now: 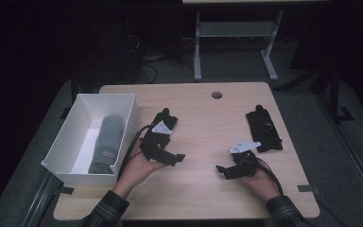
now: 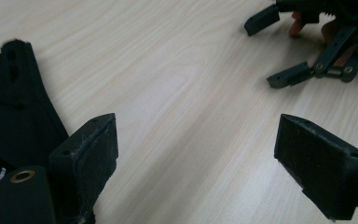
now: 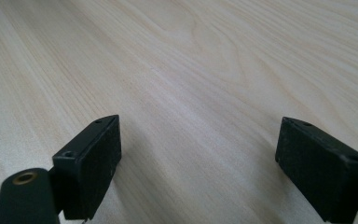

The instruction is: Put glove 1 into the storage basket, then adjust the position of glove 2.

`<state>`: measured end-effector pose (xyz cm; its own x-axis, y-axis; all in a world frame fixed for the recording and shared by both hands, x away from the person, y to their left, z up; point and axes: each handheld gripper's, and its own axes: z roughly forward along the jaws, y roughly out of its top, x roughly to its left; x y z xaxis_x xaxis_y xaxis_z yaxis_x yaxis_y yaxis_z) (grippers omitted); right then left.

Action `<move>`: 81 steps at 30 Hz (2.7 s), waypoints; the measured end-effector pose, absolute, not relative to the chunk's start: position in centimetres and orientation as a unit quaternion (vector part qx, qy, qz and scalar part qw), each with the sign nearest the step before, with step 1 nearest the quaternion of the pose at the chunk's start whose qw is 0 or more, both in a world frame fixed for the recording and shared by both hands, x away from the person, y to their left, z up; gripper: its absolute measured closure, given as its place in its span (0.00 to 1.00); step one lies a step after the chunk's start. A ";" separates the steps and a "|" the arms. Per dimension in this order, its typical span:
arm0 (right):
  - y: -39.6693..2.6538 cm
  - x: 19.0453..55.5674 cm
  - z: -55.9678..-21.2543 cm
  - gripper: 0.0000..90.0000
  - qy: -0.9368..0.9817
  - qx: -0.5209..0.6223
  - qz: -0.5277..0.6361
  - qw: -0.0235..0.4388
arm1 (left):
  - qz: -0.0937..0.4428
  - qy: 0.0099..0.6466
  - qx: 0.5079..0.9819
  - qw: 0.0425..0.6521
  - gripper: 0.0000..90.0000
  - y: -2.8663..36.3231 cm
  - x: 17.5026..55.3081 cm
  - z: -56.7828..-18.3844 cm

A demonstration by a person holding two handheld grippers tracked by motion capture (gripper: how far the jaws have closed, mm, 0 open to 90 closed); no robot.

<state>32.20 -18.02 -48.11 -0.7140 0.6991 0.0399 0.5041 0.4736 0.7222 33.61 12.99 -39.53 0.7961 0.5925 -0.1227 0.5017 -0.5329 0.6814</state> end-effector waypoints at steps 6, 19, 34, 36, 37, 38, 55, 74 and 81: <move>-18.0 32.2 -48.1 0.16 0.848 0.355 0.371 0.131 | 0.080 0.308 0.873 0.369 0.15 13.4 33.0 -41.9; -18.0 32.2 -48.1 0.16 0.848 0.355 0.371 0.131 | 0.091 0.297 0.889 0.335 0.15 13.8 31.4 -46.7; -22.1 33.7 -45.1 1.00 0.816 0.398 0.378 0.180 | 0.101 0.248 0.890 0.370 0.14 14.8 30.6 -47.6; -23.4 34.2 -44.7 1.00 0.812 0.408 0.372 0.190 | 0.101 0.247 0.889 0.373 0.14 14.8 30.6 -47.6; -23.8 34.4 -44.6 1.00 0.807 0.415 0.373 0.193 | 0.101 0.248 0.888 0.373 0.14 14.8 30.6 -47.7; -24.5 34.7 -44.4 1.00 0.803 0.420 0.374 0.197 | 0.101 0.249 0.888 0.374 0.14 14.7 30.6 -47.7; -32.7 37.2 -44.9 1.00 0.766 0.491 0.353 0.217 | 0.101 0.241 0.889 0.377 0.14 14.8 30.7 -47.7; -31.4 39.6 -46.6 1.00 0.789 0.487 0.321 0.191 | 0.101 0.242 0.889 0.376 0.14 14.8 30.7 -47.7; -29.9 38.9 -46.4 1.00 0.808 0.462 0.316 0.183 | 0.099 0.243 0.888 0.377 0.14 14.8 30.7 -47.7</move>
